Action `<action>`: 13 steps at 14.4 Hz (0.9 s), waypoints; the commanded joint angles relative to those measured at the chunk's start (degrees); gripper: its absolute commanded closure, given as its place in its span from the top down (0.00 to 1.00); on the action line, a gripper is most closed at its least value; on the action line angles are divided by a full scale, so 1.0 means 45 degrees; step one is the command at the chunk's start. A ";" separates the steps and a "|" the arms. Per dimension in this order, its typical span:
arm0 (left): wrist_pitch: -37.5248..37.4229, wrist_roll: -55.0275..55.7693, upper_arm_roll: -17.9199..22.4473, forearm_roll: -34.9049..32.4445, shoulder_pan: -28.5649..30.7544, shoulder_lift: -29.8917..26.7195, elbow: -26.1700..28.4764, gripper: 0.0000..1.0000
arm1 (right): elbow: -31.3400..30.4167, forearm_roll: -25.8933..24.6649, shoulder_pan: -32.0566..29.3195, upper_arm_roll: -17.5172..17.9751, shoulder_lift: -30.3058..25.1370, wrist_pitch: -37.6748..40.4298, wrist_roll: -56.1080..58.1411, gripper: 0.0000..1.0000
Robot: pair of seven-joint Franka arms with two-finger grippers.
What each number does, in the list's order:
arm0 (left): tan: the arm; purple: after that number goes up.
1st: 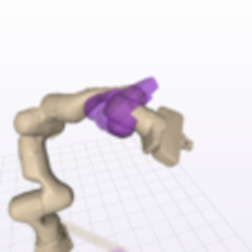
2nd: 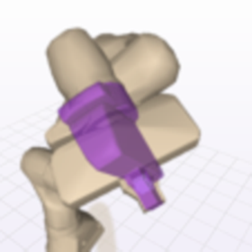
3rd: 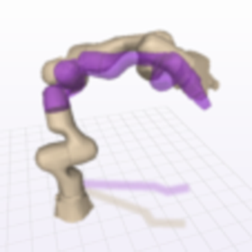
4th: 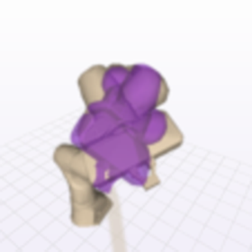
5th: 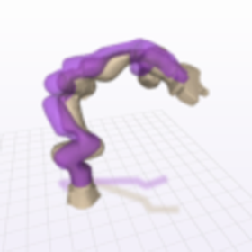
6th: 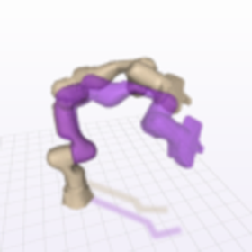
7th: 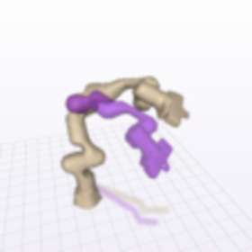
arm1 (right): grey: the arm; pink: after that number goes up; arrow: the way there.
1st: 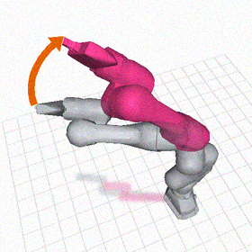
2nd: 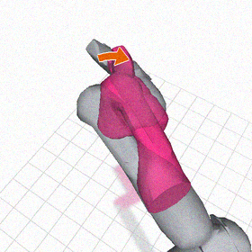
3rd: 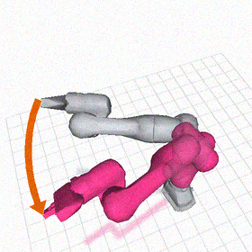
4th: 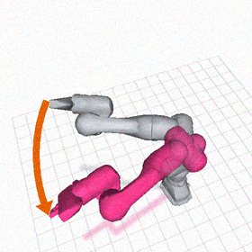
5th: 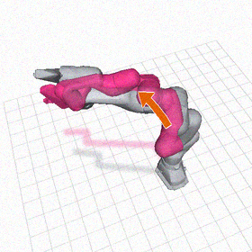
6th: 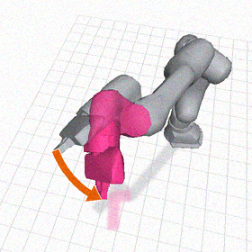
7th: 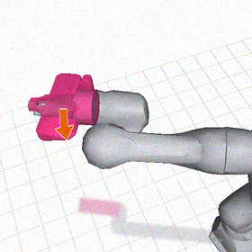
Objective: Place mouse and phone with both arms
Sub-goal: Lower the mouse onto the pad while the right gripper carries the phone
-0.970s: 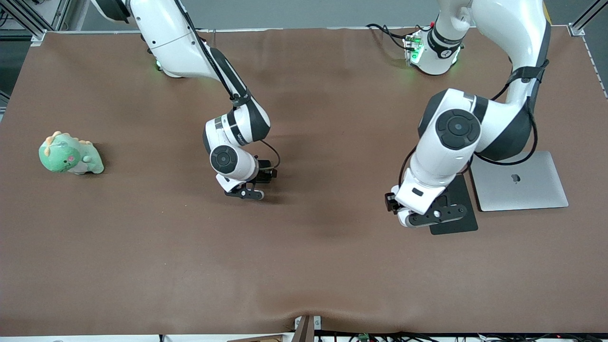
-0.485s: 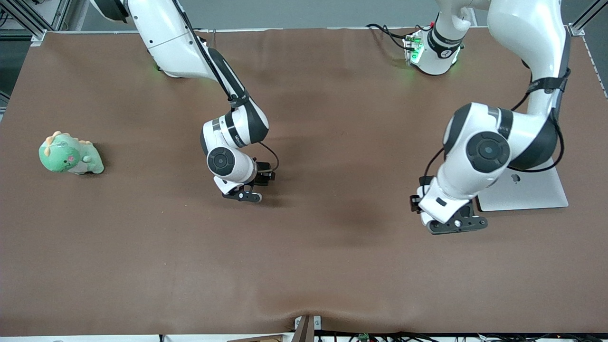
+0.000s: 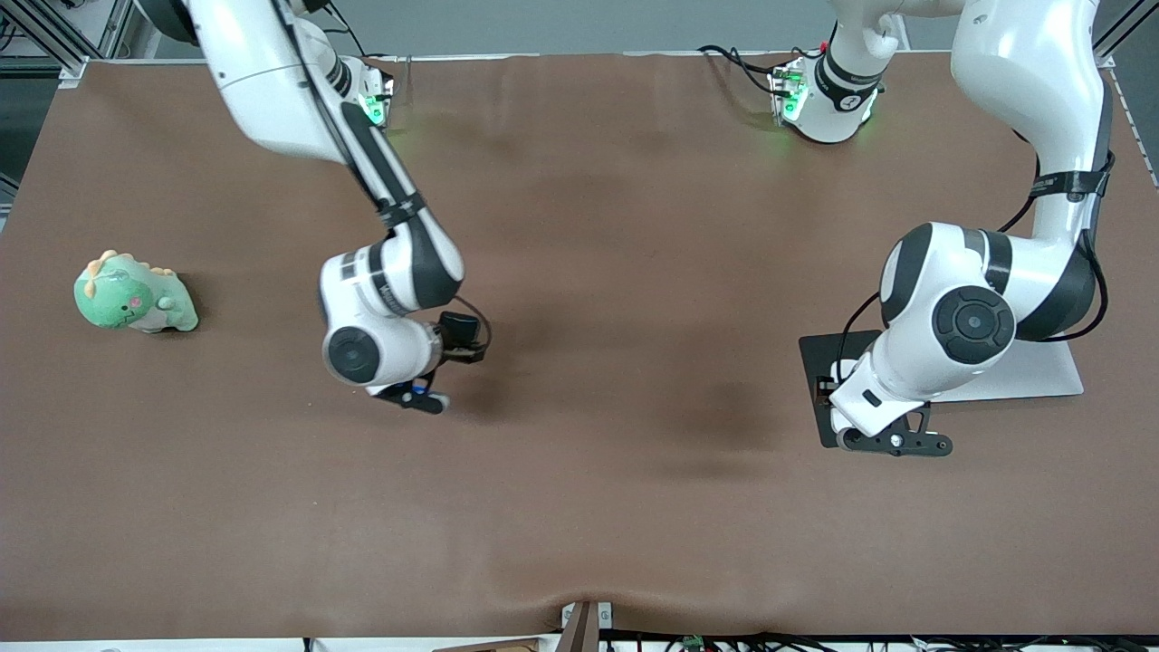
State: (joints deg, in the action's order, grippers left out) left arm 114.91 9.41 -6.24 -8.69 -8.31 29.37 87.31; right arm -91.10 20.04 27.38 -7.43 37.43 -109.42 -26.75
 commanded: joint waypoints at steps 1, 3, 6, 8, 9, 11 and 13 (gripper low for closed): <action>0.0243 -0.1132 -0.0078 -0.0042 0.0400 0.0346 0.0187 0.00 | 0.0574 -0.0135 -0.1256 0.0186 -0.0212 0.1926 0.1872 0.00; 0.1158 -0.1641 -0.0078 -0.0042 0.0595 0.0367 0.0848 0.00 | 0.0517 -0.1087 -0.1861 0.0166 -0.0347 0.2069 0.2835 0.00; 0.2526 -0.1799 -0.0078 -0.0022 0.0811 0.0308 0.1884 0.00 | 0.0149 -0.1288 -0.2684 0.0166 -0.0660 0.1837 0.3873 0.00; 0.3288 -0.1799 -0.0078 -0.0022 0.0831 0.0347 0.2412 0.00 | -0.0495 -0.1483 -0.3151 0.0147 -0.0972 0.1445 0.4282 0.00; 0.3466 -0.1799 -0.0078 -0.0022 0.0908 0.0328 0.2511 0.00 | -0.0730 -0.1658 -0.3405 0.0147 -0.1109 0.1444 0.4555 0.00; 0.3468 -0.1818 -0.0078 -0.0022 0.1006 0.0308 0.2570 0.00 | -0.1296 -0.2067 -0.4049 0.0147 -0.1363 0.1425 0.4985 0.00; 0.3507 -0.1819 -0.0078 -0.0022 0.0987 0.0308 0.2707 0.00 | -0.1921 -0.2614 -0.4635 0.0147 -0.1636 0.1076 0.6017 0.00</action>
State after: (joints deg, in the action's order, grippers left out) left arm 129.62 2.21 -6.22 -8.69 -4.45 32.16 97.57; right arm -94.39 10.51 9.75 -7.84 34.11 -102.79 -3.54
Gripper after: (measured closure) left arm 0.401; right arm 0.194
